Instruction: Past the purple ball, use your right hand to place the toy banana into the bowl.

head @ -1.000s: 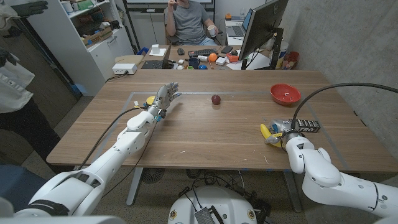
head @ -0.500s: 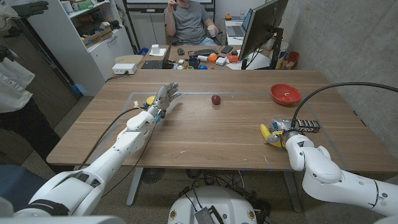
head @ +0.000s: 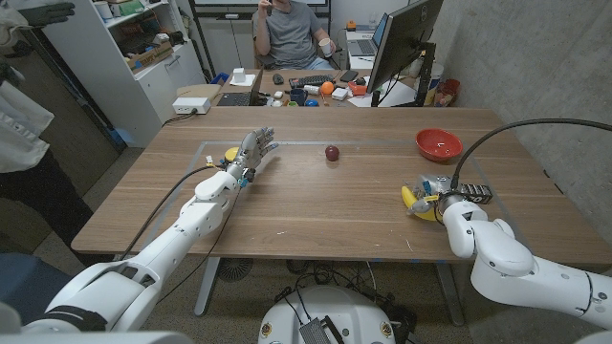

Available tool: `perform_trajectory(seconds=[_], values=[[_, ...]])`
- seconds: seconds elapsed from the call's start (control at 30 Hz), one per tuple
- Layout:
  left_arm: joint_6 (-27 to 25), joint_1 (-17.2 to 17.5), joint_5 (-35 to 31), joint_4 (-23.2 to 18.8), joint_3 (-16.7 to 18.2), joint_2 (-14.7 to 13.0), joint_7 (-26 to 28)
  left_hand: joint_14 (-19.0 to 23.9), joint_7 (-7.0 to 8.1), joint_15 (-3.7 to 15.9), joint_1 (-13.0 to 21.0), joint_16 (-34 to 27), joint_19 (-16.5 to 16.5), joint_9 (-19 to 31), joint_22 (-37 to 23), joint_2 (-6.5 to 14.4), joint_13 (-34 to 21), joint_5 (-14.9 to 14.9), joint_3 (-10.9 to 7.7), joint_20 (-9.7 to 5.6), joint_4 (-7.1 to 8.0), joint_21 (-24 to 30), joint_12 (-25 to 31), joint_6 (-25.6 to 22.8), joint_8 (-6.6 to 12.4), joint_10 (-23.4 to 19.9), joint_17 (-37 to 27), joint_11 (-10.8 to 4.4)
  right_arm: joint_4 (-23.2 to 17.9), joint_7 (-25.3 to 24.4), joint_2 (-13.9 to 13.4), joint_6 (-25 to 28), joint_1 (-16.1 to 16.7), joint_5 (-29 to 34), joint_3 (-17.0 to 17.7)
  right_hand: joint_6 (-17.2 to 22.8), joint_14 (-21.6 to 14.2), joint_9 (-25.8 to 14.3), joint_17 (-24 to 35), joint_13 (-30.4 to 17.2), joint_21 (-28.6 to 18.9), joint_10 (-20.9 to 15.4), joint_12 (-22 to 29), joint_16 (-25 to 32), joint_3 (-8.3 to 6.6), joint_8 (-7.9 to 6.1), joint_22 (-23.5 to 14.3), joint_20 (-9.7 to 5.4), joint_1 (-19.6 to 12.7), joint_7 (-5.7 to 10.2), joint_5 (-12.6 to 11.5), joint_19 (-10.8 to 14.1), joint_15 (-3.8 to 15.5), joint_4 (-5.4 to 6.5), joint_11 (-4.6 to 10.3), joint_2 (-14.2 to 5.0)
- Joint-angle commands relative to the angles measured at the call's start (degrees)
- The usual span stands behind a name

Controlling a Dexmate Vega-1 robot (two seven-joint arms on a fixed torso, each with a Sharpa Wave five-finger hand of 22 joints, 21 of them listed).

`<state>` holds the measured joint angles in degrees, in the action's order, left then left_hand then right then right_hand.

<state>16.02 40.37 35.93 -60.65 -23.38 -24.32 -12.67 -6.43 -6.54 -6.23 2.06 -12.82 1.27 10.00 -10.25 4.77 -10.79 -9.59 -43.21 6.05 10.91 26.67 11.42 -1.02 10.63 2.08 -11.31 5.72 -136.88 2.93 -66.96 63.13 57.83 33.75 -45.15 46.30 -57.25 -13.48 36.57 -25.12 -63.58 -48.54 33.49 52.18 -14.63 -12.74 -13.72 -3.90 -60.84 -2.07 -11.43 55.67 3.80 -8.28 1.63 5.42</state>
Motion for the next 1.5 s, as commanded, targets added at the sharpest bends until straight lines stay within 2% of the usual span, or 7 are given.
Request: perform_trajectory(seconds=[0.03, 0.43, 0.77, 1.07, 1.23, 1.27, 1.5], values=[[-0.1, -0.2, -0.1, 0.2, -0.1, 0.1, 0.2, -0.1, -0.2, -0.27, -0.8, -0.1, -0.6, 0.3, -0.2, 5.9, -0.1, -0.2, 0.24, 0.19, -0.03, -0.2, 0.0, 0.0, -0.14, 0.0, -0.2, 0.27, -1.4, -1.7, -1.4, -0.5, 0.6, -1.4, 2.4, 3.7, -6.0, -0.3, 10.1, -0.5, -0.8, -1.0, 0.7, -0.1, -0.73, -0.32, 0.1, -8.64, -15.4, 2.55, 0.1, 5.0, 8.61, 0.88, 0.1, -15.46], [0.3, -0.5, -0.1, 0.7, -0.1, 0.3, -0.2, -0.1, -0.24, -0.36, -0.8, 0.0, -0.7, 0.3, -0.2, 5.9, -0.1, -0.2, 0.31, 0.15, -0.04, -0.3, 0.0, 0.0, -0.13, 0.0, -0.2, 0.27, -3.0, -3.4, -2.3, 0.2, 1.4, -1.1, 3.7, 4.5, -6.8, -0.5, 11.1, -0.9, -1.8, -1.4, 1.3, 0.1, -0.76, -0.34, 0.4, -8.65, -15.5, 2.35, 0.3, 5.4, 8.57, 1.06, -0.18, -15.38], [0.3, -0.1, 0.0, 0.2, 0.0, 0.0, -0.1, -0.1, -0.21, -0.36, -0.8, 0.0, -0.7, 0.3, -0.2, 5.9, -0.1, -0.2, 0.37, 0.18, -0.05, -0.4, 0.0, 0.0, -0.14, 0.0, -0.2, 0.25, -3.8, -2.7, -3.7, 0.5, -0.1, 3.7, 2.8, 4.7, -6.7, -0.7, 11.8, -1.2, -2.6, -1.0, 1.5, -0.3, -0.94, -0.22, 0.8, -8.64, -15.7, 2.48, 0.3, 5.2, 8.52, 1.16, 0.05, -15.36], [0.2, 1.2, 0.2, -1.5, 0.6, -0.6, 0.8, -0.2, -0.24, -0.29, -0.8, 0.0, -0.7, 0.3, -0.2, 5.9, -0.1, -0.2, 0.41, 0.18, -0.05, -0.5, 0.0, 0.0, -0.13, 0.0, -0.2, 0.29, -2.2, 0.5, -3.3, -3.0, -1.6, 7.4, 2.4, 5.1, -6.0, -0.8, 12.0, -1.5, -2.8, -0.5, 1.7, -1.1, -1.16, -0.25, 1.1, -8.65, -15.8, 3.03, 0.3, 4.1, 8.49, 1.24, 0.22, -15.42], [0.1, 1.7, 0.2, -2.4, 0.6, -0.9, 1.0, -0.1, -0.26, -0.28, -0.9, 0.0, -0.8, 0.3, -0.2, 5.9, -0.1, -0.2, 0.43, 0.19, -0.05, -0.6, 0.0, 0.0, -0.14, 0.0, -0.2, 0.23, -1.0, 1.7, -3.4, -7.5, -1.7, 8.0, 3.6, 5.3, -5.3, -0.9, 12.2, -1.6, -2.8, -0.3, 1.7, -1.7, -1.34, -0.26, 1.2, -8.63, -15.9, 3.09, 0.3, 3.2, 8.44, 1.27, 0.34, -15.43], [0.0, 1.8, 0.3, -2.5, 0.6, -0.9, 1.0, -0.1, -0.21, -0.27, -0.9, 0.0, -0.8, 0.3, -0.2, 5.9, -0.1, -0.2, 0.44, 0.19, -0.05, -0.6, 0.0, 0.1, -0.14, 0.0, -0.2, 0.23, -0.7, 3.5, -3.0, -7.6, -2.7, 10.3, 2.6, 5.3, -5.1, -0.9, 12.1, -1.6, -2.8, -0.2, 1.7, -1.9, -1.36, -0.24, 1.3, -8.63, -15.9, 3.09, 0.3, 3.1, 8.46, 1.26, 0.32, -15.4], [-0.2, 2.6, 0.3, -3.8, 0.8, -1.3, 1.6, -0.1, -0.21, -0.28, -0.9, 0.0, -0.8, 0.2, -0.2, 5.9, -0.1, -0.2, 0.48, 0.21, -0.05, -0.7, 0.0, 0.0, -0.13, 0.0, -0.2, 0.22, 1.2, 5.5, -2.0, -12.5, -3.0, 13.8, 4.0, 6.1, -4.5, -1.0, 12.4, -1.7, -3.1, -0.1, 1.7, -2.5, -1.46, -0.48, 1.4, -8.63, -15.8, 3.3, 0.3, 2.1, 8.44, 1.4, 0.39, -15.4]])
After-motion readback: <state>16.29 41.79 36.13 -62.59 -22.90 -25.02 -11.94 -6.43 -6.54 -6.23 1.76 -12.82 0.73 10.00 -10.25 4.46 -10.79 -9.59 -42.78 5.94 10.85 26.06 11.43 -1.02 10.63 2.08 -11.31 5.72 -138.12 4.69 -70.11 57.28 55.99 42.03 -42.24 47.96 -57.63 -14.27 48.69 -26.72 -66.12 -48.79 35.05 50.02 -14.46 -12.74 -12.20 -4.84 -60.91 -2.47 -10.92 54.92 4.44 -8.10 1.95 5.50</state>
